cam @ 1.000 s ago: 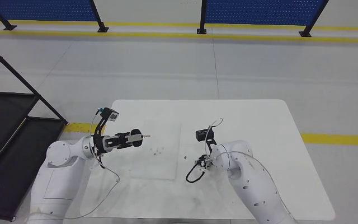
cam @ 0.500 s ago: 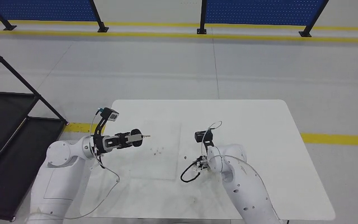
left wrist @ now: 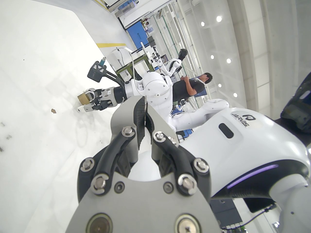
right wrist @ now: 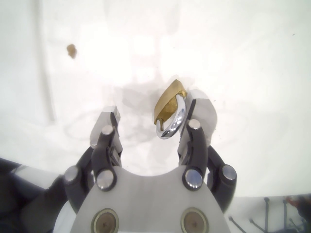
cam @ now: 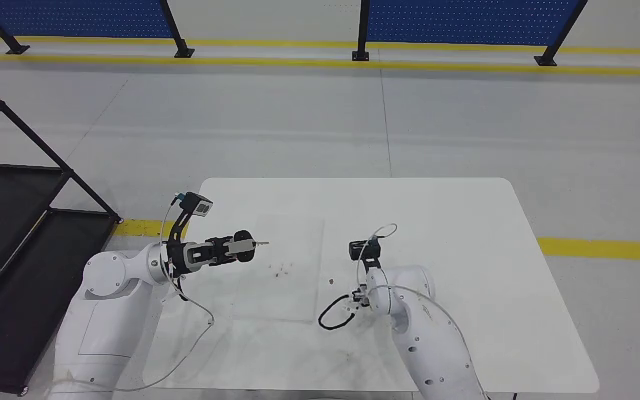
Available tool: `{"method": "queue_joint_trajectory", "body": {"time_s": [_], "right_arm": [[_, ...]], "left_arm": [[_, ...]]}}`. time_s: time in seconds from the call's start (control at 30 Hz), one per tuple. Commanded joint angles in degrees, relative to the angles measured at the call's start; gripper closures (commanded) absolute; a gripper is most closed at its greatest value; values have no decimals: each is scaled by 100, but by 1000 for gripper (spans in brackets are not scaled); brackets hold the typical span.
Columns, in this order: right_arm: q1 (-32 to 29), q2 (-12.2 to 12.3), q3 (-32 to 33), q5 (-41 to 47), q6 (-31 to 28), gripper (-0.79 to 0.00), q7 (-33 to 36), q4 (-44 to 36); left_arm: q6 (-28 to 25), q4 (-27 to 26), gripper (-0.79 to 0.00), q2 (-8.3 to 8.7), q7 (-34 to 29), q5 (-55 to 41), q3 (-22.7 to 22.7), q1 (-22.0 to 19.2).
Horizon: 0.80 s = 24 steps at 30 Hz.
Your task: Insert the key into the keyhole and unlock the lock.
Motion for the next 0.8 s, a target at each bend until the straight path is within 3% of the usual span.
{"method": "queue_joint_trajectory", "body": {"time_s": [0.0,0.2,0.43,0.57,0.77], "right_arm": [[1,-33,20,-29,0,-360,0,18],[-35,-124,82,-161,0,-320,0,16],[-52,-208,129,-325,-1,-203,0,65],[-47,-253,144,-397,-1,0,0,109],[-84,-305,189,-439,-1,0,0,-35]], "left_arm": [[0,0,0,0,0,0,0,0],[0,0,0,0,0,0,0,0],[0,0,0,0,0,0,0,0],[0,0,0,0,0,0,0,0],[0,0,0,0,0,0,0,0]]}}
